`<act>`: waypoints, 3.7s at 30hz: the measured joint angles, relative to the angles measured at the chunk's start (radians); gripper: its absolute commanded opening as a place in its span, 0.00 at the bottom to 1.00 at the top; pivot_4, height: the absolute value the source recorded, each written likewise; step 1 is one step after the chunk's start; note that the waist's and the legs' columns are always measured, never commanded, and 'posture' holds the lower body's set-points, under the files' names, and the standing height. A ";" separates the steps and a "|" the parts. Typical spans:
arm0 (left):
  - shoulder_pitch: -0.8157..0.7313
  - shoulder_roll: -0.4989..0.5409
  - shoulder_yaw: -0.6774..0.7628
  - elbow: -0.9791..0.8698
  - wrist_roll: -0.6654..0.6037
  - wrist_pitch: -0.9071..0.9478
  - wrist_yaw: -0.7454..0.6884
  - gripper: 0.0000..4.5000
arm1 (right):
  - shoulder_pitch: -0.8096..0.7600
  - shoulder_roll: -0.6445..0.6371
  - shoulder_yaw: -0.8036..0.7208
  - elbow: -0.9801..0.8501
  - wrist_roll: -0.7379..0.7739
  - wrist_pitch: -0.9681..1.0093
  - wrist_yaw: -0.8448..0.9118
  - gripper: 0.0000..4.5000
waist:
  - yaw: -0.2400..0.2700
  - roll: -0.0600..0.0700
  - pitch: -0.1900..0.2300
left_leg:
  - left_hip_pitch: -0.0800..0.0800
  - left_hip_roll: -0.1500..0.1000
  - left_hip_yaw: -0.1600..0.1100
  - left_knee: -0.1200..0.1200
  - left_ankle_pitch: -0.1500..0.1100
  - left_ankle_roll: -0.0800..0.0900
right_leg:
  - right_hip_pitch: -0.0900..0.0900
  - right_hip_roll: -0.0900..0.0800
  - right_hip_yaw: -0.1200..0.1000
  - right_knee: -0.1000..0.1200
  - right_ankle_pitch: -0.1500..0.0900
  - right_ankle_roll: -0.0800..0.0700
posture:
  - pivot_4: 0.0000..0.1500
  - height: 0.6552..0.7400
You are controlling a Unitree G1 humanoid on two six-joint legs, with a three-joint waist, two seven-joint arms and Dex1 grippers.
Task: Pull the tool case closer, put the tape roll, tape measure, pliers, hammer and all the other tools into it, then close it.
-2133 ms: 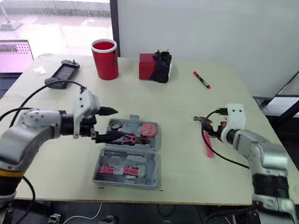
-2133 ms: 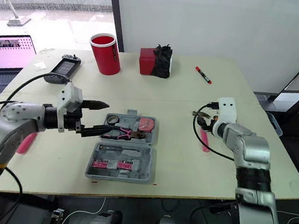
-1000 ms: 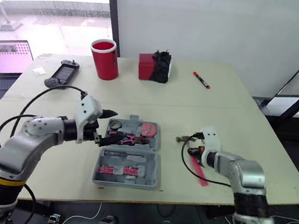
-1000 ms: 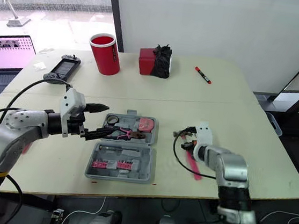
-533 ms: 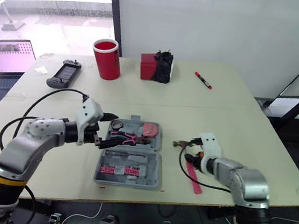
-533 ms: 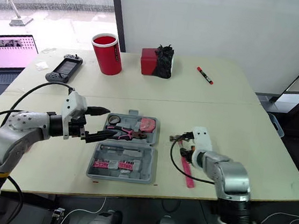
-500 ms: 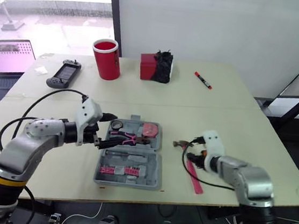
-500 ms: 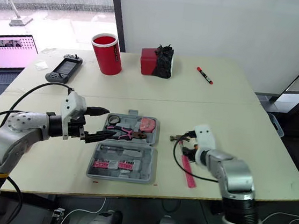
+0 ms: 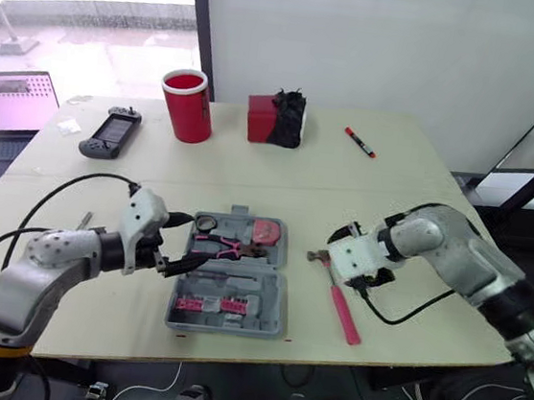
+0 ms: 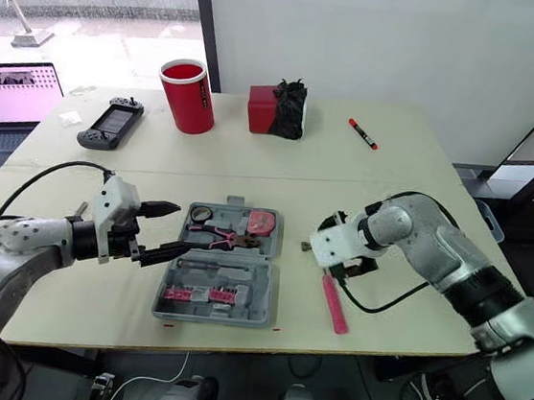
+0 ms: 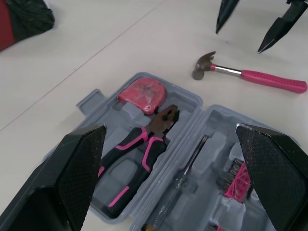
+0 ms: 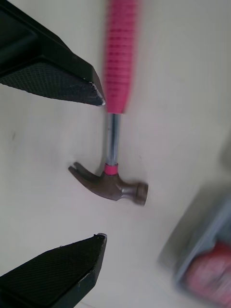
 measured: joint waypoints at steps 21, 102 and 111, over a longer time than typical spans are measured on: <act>0.081 0.018 0.074 -0.085 -0.034 0.057 0.062 1.00 | -0.253 0.347 0.164 0.711 -0.529 -0.716 -0.245 0.05 | -0.018 -0.002 -0.002 | 0.004 0.001 -0.003 -0.002 0.003 -0.005 | 0.003 0.003 0.000 0.002 0.001 -0.002 | 1.00 1.00; 0.035 0.053 0.039 0.056 -0.072 -0.054 -0.084 1.00 | 0.483 0.356 -0.625 -0.310 0.473 1.113 -0.458 0.01 | -0.004 0.000 0.000 | -0.001 -0.008 -0.018 -0.001 0.003 -0.002 | 0.009 -0.005 -0.015 -0.001 -0.001 0.002 | 1.00 1.00; 0.245 0.081 0.173 0.059 -0.032 -0.122 -0.087 1.00 | 0.393 0.403 -0.441 -0.517 0.536 1.256 -0.399 0.01 | -0.017 0.013 0.005 | -0.002 -0.049 -0.106 -0.012 0.018 -0.006 | 0.042 -0.007 -0.033 0.007 -0.041 0.001 | 1.00 1.00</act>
